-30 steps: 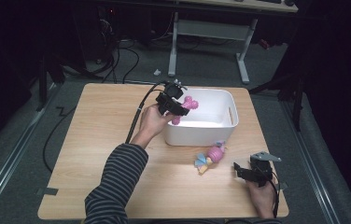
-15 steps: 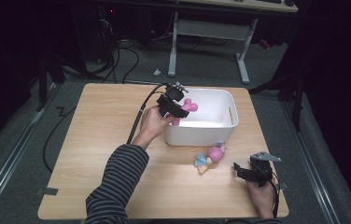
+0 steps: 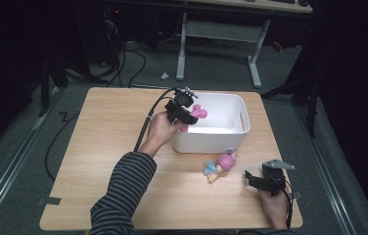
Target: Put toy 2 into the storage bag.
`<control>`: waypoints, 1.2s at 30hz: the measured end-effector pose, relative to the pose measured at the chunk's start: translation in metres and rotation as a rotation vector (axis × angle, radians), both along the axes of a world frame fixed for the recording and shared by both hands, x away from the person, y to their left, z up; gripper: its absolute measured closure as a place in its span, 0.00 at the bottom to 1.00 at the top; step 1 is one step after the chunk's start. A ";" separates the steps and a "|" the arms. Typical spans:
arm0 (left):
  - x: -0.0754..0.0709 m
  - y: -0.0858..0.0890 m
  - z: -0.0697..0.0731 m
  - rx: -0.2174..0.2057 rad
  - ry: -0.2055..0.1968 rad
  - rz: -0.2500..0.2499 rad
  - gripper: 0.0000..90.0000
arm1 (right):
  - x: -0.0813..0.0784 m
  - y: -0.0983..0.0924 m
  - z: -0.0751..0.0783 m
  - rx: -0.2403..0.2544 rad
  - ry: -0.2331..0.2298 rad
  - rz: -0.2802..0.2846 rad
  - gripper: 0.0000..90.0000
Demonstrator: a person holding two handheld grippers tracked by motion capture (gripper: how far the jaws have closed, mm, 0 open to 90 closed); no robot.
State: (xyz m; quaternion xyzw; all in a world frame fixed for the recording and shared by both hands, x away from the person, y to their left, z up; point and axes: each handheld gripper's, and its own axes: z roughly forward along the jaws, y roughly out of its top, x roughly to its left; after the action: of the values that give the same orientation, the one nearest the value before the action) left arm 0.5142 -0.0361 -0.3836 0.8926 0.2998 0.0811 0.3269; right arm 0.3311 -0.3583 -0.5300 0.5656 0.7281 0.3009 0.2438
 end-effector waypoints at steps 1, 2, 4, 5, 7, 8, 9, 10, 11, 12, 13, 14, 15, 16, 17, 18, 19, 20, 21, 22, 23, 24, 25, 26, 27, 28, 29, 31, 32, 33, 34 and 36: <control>0.000 0.000 0.000 0.002 0.003 -0.001 0.65 | 0.000 0.000 0.000 0.000 0.000 0.000 0.26; 0.001 0.000 -0.001 0.006 0.005 -0.001 0.65 | 0.000 0.000 0.000 0.000 0.000 0.000 0.26; 0.001 -0.001 -0.002 0.011 0.005 0.000 0.64 | 0.000 0.000 0.000 0.000 0.000 0.000 0.26; 0.001 -0.002 -0.002 0.013 0.005 0.000 0.64 | 0.000 0.000 0.000 0.000 0.000 0.000 0.26; 0.001 -0.002 -0.003 0.016 0.002 -0.002 0.64 | 0.000 0.000 0.000 0.000 0.000 0.000 0.26; 0.001 -0.001 -0.003 0.015 0.002 -0.001 0.64 | 0.000 0.000 0.000 0.000 0.000 0.000 0.26; 0.000 -0.001 -0.003 0.014 0.003 0.000 0.64 | 0.000 0.000 0.000 0.000 0.000 0.000 0.26; 0.000 -0.001 -0.004 0.014 0.004 0.001 0.64 | 0.000 0.000 0.000 0.000 0.000 0.000 0.26; 0.000 -0.002 -0.004 0.014 0.006 0.001 0.64 | 0.000 0.000 0.000 0.001 0.001 -0.002 0.26; 0.001 -0.002 -0.006 0.018 0.016 0.002 0.64 | 0.000 0.000 0.000 0.000 0.000 0.000 0.26; 0.001 -0.002 -0.006 0.018 0.016 0.002 0.64 | 0.000 0.000 0.000 0.000 0.000 0.000 0.26; 0.001 -0.003 -0.007 0.022 0.022 0.001 0.64 | 0.000 0.000 0.000 0.000 0.000 0.000 0.26; 0.001 -0.003 -0.009 0.023 0.026 0.001 0.63 | 0.000 0.000 0.000 0.001 0.000 0.000 0.26; 0.001 -0.003 -0.010 0.012 0.033 -0.001 0.63 | 0.000 0.000 0.000 0.000 0.000 0.000 0.26; 0.001 -0.002 -0.010 0.005 0.036 -0.004 0.61 | 0.000 0.000 0.000 0.000 0.000 0.001 0.26; 0.001 -0.001 -0.009 -0.004 0.038 -0.001 0.59 | 0.000 0.000 0.000 0.000 0.000 0.001 0.26; 0.000 0.000 -0.008 -0.004 0.034 0.000 0.58 | 0.000 0.000 0.000 0.000 0.000 0.001 0.26; -0.001 0.001 -0.007 -0.004 0.028 0.002 0.58 | 0.000 0.000 0.000 0.000 -0.001 0.001 0.26; -0.002 0.003 -0.005 -0.008 0.021 0.004 0.57 | 0.000 0.000 0.000 0.000 -0.001 0.002 0.26; -0.003 0.005 -0.002 -0.011 0.006 0.003 0.56 | 0.000 0.000 0.000 0.000 0.000 0.002 0.26; -0.005 0.008 0.002 -0.023 -0.005 0.007 0.56 | 0.000 0.000 0.000 0.000 0.000 0.002 0.26; -0.007 0.010 0.005 -0.038 -0.011 0.010 0.55 | 0.000 0.000 0.000 0.000 -0.001 0.002 0.26; -0.008 0.013 0.008 -0.050 -0.018 0.013 0.54 | 0.000 0.000 0.000 0.000 -0.001 0.002 0.26; -0.010 0.016 0.012 -0.062 -0.024 0.014 0.53 | 0.000 0.000 0.000 0.000 -0.001 0.002 0.26; -0.011 0.019 0.015 -0.070 -0.033 0.015 0.53 | 0.000 0.000 0.000 0.000 -0.001 0.002 0.26; -0.013 0.022 0.017 -0.086 -0.034 0.018 0.52 | 0.000 0.000 0.000 0.000 0.000 0.002 0.26; -0.014 0.024 0.019 -0.095 -0.038 0.021 0.52 | 0.000 0.000 0.000 0.000 0.000 0.002 0.26; -0.017 0.031 0.024 -0.112 -0.045 0.027 0.50 | 0.000 0.000 0.000 0.000 0.000 0.002 0.26; -0.020 0.036 0.026 -0.120 -0.053 0.032 0.50 | 0.000 0.000 0.000 0.000 0.000 0.002 0.26; -0.023 0.039 0.027 -0.129 -0.062 0.036 0.49 | 0.000 0.000 0.000 0.000 0.000 0.002 0.26; -0.026 0.044 0.028 -0.134 -0.066 0.038 0.49 | 0.000 0.000 0.000 0.001 0.000 0.001 0.26; -0.028 0.051 0.029 -0.137 -0.067 0.045 0.48 | 0.000 0.000 0.000 0.000 0.000 0.001 0.26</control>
State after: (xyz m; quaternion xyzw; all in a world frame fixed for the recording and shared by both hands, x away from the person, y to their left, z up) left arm 0.4860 0.0145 -0.3548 0.8578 0.3138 0.0976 0.3952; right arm 0.3311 -0.3581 -0.5300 0.5653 0.7282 0.3013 0.2438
